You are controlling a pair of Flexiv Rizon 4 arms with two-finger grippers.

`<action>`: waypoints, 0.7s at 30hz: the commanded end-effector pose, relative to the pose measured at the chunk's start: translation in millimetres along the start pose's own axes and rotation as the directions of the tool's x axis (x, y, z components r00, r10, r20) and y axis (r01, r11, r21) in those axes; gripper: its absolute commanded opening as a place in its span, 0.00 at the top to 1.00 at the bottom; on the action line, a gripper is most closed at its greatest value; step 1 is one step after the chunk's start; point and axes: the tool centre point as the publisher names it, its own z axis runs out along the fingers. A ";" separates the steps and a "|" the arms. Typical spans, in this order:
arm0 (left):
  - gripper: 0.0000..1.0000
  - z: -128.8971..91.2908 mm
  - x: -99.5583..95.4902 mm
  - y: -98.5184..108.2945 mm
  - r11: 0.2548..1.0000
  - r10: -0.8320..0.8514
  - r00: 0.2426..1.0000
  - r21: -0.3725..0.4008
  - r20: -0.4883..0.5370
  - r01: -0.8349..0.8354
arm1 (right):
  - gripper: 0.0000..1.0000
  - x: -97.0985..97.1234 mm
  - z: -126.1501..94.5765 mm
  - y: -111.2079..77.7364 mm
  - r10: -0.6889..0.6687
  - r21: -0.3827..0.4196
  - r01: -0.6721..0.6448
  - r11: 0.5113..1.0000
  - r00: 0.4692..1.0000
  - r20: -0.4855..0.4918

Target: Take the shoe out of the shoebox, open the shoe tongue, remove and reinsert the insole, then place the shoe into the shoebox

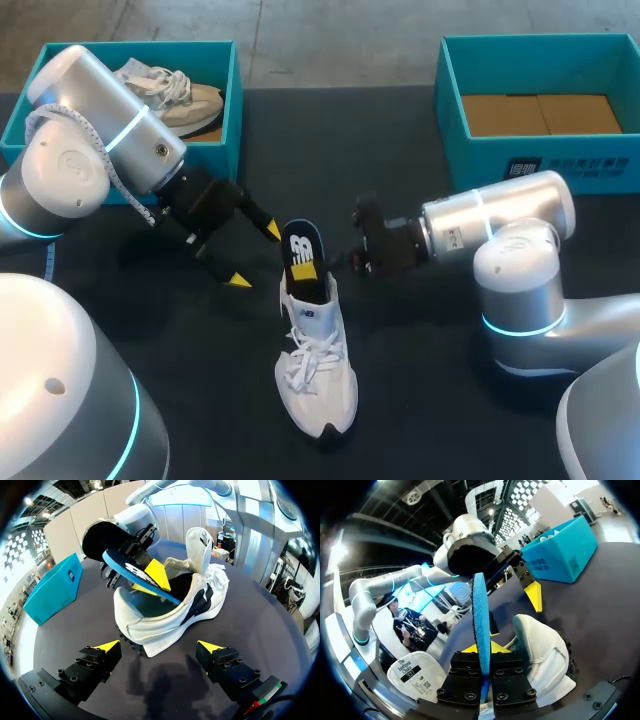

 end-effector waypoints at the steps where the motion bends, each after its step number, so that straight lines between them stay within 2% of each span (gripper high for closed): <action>1: 0.00 0.1 0.1 -0.2 1.000 0.000 1.000 -0.003 -0.001 0.000 | 1.00 -2.3 4.5 -6.5 0.017 0.004 -0.017 1.000 1.000 -0.004; 12: 0.00 0.1 0.1 -0.2 1.000 0.000 1.000 -0.003 -0.001 0.000 | 1.00 6.2 13.6 -33.5 0.071 0.011 -0.071 0.997 0.997 -0.012; 18: 0.00 0.1 0.1 -0.2 1.000 0.000 1.000 -0.003 -0.001 0.000 | 1.00 9.7 13.4 -35.5 0.073 0.000 -0.073 0.997 0.997 -0.010; 19: 0.00 0.1 0.1 -0.2 1.000 0.000 1.000 -0.003 -0.001 0.000 | 0.98 10.9 12.3 -33.7 0.065 -0.003 -0.065 0.998 0.998 -0.007; 21: 0.00 0.1 0.1 -0.2 1.000 0.000 1.000 -0.003 -0.001 0.000 | 0.75 12.9 10.2 -29.8 0.053 -0.008 -0.053 0.999 0.999 0.000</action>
